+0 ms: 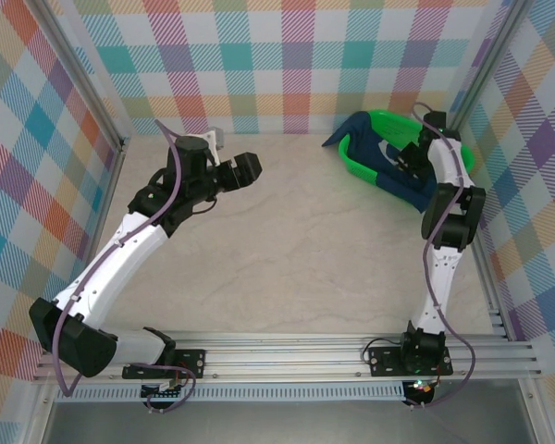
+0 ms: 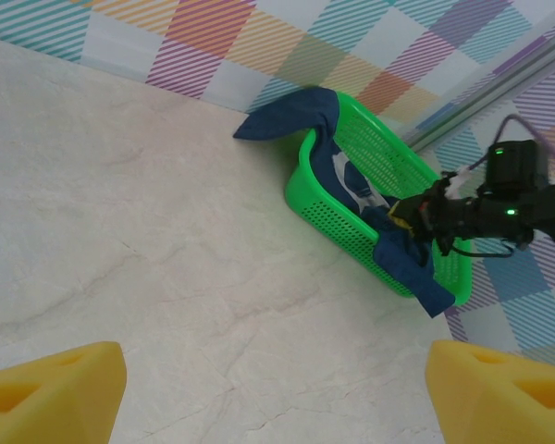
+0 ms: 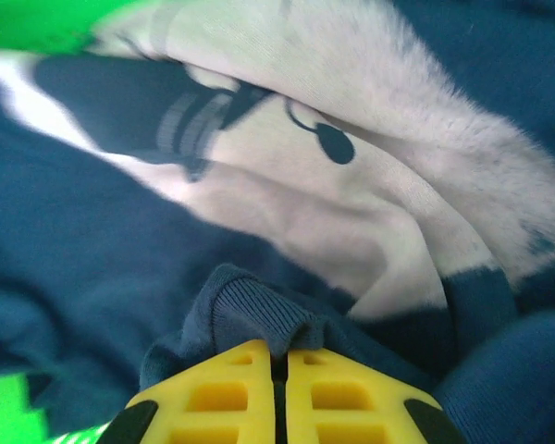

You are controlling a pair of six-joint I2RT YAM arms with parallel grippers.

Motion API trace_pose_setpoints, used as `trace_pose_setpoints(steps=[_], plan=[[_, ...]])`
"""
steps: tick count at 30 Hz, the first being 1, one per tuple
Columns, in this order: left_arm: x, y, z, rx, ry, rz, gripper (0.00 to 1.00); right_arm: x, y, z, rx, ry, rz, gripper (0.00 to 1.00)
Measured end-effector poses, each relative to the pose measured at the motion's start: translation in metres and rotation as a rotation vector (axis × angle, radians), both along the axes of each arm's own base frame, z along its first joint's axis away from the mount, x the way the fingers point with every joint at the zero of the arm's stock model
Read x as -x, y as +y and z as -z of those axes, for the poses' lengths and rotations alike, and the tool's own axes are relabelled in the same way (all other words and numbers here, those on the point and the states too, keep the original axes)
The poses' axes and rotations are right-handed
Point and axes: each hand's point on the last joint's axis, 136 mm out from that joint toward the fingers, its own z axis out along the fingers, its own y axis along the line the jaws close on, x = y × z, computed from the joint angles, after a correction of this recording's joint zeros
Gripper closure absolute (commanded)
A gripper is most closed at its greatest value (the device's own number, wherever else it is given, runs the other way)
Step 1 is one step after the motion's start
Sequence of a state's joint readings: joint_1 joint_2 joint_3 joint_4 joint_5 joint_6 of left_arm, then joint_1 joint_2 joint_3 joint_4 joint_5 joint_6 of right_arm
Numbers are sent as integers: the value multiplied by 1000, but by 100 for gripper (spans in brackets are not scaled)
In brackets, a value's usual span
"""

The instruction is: Fold and stack the t-shirts

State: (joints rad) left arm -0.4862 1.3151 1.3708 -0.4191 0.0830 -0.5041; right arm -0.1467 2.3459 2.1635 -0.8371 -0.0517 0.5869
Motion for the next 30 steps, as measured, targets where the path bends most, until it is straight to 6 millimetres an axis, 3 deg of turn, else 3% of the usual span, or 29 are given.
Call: trace_pose_setpoints(steps=[3, 6, 9, 13, 19, 22, 25, 28, 30], plan=[[-1, 1, 1, -4, 0, -6, 16, -2, -1, -66, 37, -150, 5, 100], [-2, 2, 1, -7, 1, -15, 16, 0, 2, -151, 63, -360, -2, 100], [-7, 5, 8, -23, 11, -41, 16, 11, 17, -234, 75, -573, -49, 100], [-15, 13, 22, -79, 49, -98, 16, 36, 69, -327, 73, -820, -180, 100], [-20, 34, 22, -144, 68, -207, 16, 86, 175, -434, -39, -1104, -425, 100], [-20, 52, 21, -191, 74, -300, 16, 118, 231, -468, -119, -1194, -557, 100], [-15, 80, 21, -264, 88, -425, 14, 155, 297, -483, -225, -1229, -710, 100], [-3, 110, 15, -330, 81, -548, 14, 184, 364, -469, -328, -1190, -862, 100], [10, 130, 3, -354, 55, -622, 14, 196, 408, -438, -387, -1112, -957, 100]])
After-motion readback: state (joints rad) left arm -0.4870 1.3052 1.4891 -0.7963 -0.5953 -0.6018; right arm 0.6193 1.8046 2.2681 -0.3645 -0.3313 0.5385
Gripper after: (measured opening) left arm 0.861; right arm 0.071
